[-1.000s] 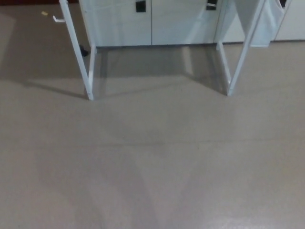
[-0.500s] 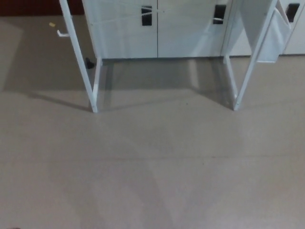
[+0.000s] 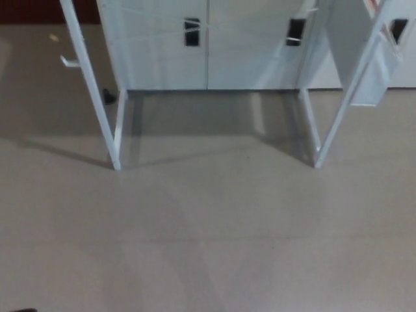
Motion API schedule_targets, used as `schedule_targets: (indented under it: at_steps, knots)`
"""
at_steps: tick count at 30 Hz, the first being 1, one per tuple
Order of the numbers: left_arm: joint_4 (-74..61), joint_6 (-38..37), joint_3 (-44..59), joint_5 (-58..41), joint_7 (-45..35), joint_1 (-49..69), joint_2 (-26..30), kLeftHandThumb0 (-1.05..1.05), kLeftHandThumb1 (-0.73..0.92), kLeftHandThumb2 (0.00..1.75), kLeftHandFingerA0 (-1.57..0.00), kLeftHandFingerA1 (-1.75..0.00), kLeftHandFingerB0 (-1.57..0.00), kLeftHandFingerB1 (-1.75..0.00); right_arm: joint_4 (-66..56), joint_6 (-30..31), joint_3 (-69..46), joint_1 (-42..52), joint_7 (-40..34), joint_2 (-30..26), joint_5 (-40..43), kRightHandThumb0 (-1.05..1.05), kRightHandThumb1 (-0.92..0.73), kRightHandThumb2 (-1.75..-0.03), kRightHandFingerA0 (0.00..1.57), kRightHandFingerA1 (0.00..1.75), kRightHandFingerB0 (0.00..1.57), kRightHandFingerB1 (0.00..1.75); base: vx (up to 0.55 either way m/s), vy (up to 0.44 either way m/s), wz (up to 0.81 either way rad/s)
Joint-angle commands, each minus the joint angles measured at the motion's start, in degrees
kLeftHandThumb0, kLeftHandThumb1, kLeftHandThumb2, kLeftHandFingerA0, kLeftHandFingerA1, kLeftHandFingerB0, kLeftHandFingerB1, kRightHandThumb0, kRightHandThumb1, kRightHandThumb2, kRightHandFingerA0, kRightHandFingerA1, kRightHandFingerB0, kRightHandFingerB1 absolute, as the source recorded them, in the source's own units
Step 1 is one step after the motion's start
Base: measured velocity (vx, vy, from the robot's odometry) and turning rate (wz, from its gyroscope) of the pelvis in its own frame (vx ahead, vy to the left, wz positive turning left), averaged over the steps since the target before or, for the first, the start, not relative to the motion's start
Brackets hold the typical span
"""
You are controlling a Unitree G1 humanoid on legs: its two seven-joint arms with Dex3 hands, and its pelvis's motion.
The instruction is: The robot walks towards a file tray kept in the middle of a desk and uses its right hand to grab a tray and pulls it out towards itself
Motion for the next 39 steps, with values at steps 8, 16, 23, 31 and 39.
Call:
schedule_targets:
  at_steps: [8, 16, 23, 31, 39]
  knots:
    - [-0.54, -0.60, -0.06, 0.20, 0.46, -0.75, 0.64, -0.39, 0.46, 0.71, -0.56, -0.84, -0.27, -0.56, 3.20, -3.35, -0.04, -1.09, -0.98, -0.81, -0.36, -0.49, -0.67, -0.60, 0.43, 0.39, 0.29, 0.31, 0.28, 0.059, 0.06]
    - [2.82, -1.67, -0.07, 0.37, 0.35, -2.41, 0.97, -0.40, 0.47, 0.71, -0.57, -0.88, -0.28, -0.56, 1.44, -2.77, 0.84, -0.37, -2.15, -0.65, -1.26, -0.47, -0.68, -0.61, 0.44, 0.38, 0.28, 0.31, 0.36, -0.110, 0.18]
    - [2.16, -1.14, -0.42, 0.79, 0.62, -2.28, 1.25, -0.41, 0.46, 0.71, -0.56, -0.86, -0.28, -0.57, 3.08, -3.64, 1.39, -0.76, -3.57, -0.42, -1.92, -0.50, -0.67, -0.60, 0.44, 0.39, 0.29, 0.30, 0.35, -0.008, -0.10]
    - [2.68, -1.07, -0.95, 0.84, 0.80, -2.33, 1.53, -0.40, 0.46, 0.70, -0.56, -0.85, -0.29, -0.58, 2.87, -4.33, 2.21, 0.31, -5.28, -0.22, -2.94, -0.47, -0.68, -0.60, 0.44, 0.43, 0.28, 0.30, 0.39, 0.193, -0.25]
    - [2.11, -1.08, -1.87, 1.75, 1.51, -1.31, 1.88, -0.41, 0.48, 0.70, -0.54, -0.79, -0.27, -0.57, -0.55, -3.82, 3.17, 2.98, -5.62, -0.35, -3.45, -0.49, -0.68, -0.61, 0.45, 0.40, 0.28, 0.30, 0.34, 0.066, 0.08]
